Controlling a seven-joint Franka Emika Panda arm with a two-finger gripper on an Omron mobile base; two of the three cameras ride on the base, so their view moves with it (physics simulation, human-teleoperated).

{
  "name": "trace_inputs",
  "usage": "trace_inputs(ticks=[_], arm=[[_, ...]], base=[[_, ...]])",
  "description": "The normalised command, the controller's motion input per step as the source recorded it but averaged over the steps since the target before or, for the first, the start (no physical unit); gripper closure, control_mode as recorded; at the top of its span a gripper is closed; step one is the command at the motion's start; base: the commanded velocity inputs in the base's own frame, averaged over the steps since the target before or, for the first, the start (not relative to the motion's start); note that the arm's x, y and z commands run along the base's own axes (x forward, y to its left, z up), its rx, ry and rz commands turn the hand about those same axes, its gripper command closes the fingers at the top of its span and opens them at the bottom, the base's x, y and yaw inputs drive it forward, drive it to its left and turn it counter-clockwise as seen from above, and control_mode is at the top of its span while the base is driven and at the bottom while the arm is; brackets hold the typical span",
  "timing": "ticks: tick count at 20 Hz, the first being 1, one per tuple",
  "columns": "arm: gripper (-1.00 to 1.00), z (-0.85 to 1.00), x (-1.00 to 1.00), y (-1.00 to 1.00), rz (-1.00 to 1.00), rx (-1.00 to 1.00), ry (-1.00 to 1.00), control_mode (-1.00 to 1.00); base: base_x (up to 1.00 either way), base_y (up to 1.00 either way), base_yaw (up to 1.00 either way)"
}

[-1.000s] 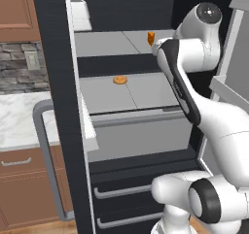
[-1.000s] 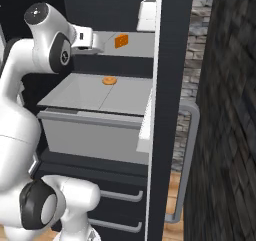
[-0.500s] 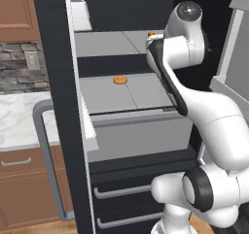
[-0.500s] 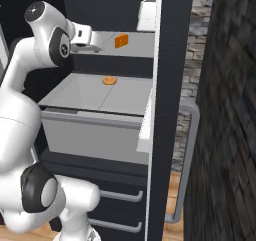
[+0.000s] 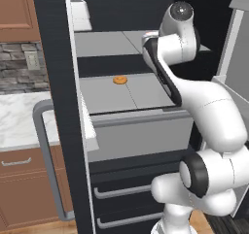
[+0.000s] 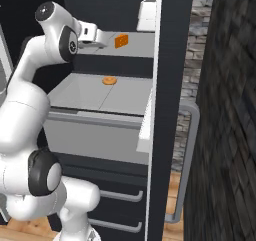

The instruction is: Pick the cheese from the fridge and the cheese grater from the cabinet and place them next to the salad bowl.

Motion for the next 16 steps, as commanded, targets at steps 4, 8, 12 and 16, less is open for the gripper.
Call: trace_inputs(ticks=[4, 8, 12, 16], arm=[[-1.00, -0.05, 0.42, -0.08, 0.00, 0.00, -0.01, -1.00], [-1.00, 0.00, 0.42, -0.17, 0.00, 0.00, 0.01, -1.00], [-1.00, 0.00, 0.50, -0.09, 0.00, 0.00, 0.00, -1.00], [-1.00, 0.00, 0.50, -0.10, 0.00, 0.00, 0.04, -1.00]], base=[[0.00, 0.00, 0.00], [0.00, 0.00, 0.00], [0.00, 0.00, 0.00], [0.00, 0.00, 0.00]])
